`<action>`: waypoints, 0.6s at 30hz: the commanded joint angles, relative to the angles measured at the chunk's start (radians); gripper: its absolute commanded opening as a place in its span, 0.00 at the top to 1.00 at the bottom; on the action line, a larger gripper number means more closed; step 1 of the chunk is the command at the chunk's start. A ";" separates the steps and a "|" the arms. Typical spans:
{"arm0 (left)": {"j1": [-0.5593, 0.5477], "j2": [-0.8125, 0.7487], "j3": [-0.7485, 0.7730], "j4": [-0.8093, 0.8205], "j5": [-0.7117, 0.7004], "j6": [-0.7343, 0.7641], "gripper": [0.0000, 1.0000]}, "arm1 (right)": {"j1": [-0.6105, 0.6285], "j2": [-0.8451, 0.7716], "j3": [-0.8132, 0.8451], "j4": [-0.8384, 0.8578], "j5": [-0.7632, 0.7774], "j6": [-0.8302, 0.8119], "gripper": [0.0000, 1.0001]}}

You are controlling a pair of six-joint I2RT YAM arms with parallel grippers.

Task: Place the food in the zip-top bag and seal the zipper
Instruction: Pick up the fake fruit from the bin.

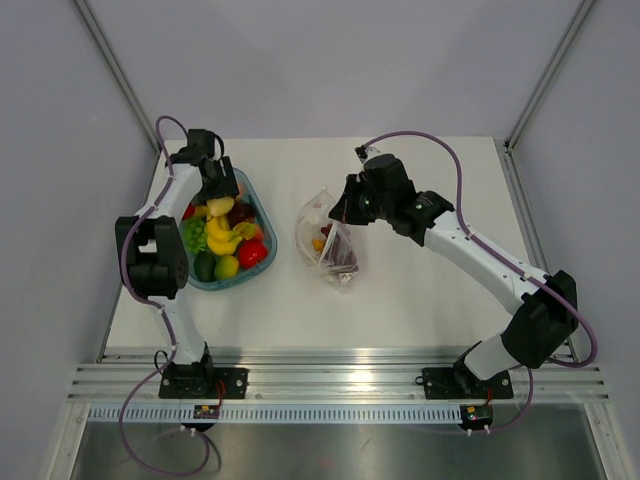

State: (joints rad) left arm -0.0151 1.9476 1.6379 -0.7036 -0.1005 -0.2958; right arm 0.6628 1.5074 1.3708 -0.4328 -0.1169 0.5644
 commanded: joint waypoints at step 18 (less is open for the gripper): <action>-0.229 -0.641 -0.147 -0.174 0.222 -0.061 0.48 | 0.014 0.008 0.025 0.051 -0.021 0.009 1.00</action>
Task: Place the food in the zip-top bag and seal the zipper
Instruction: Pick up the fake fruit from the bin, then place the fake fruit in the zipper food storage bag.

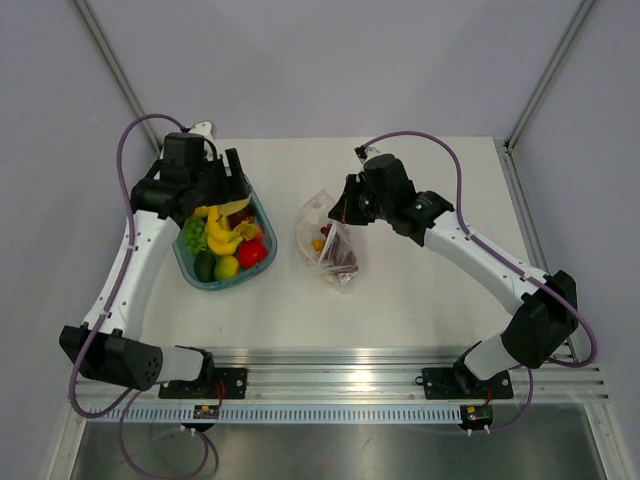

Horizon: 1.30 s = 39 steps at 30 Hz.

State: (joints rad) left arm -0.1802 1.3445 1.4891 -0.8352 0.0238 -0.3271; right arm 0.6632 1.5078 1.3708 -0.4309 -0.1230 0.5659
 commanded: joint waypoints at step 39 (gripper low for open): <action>-0.387 0.145 -0.090 0.174 0.106 -0.316 0.19 | 0.042 -0.093 -0.033 0.038 0.031 0.043 1.00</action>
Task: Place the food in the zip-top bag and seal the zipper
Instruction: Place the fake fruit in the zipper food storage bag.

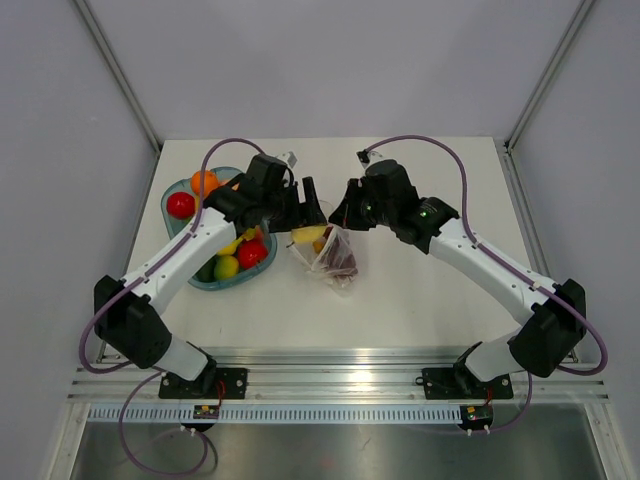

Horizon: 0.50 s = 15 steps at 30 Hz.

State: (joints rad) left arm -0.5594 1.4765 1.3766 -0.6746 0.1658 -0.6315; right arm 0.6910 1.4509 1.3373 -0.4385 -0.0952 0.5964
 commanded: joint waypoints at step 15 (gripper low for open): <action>0.036 -0.044 0.214 -0.155 -0.132 0.127 0.19 | 0.015 -0.038 -0.016 0.046 0.014 0.008 1.00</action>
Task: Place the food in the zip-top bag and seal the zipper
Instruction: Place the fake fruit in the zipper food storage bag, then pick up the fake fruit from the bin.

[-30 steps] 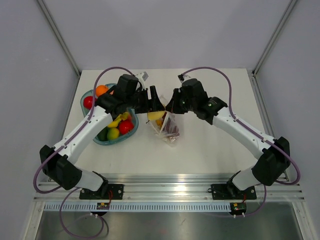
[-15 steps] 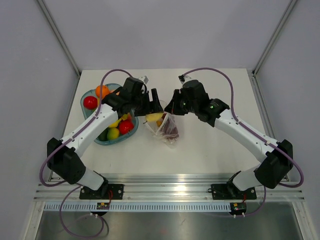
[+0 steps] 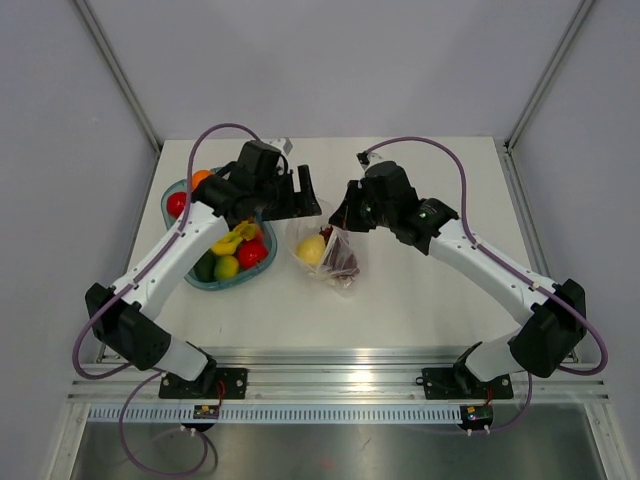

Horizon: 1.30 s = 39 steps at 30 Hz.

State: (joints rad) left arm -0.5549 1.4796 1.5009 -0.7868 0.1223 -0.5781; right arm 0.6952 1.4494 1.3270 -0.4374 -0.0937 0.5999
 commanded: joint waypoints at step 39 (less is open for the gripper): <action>0.831 0.352 0.173 0.004 -0.104 0.093 0.02 | 0.010 0.117 0.109 0.020 -0.038 -0.069 1.00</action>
State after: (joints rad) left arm 0.2703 1.8278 1.6138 -0.8154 0.0048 -0.4828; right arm 0.6960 1.5505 1.3735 -0.4347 -0.1184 0.5545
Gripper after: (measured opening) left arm 0.971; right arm 0.014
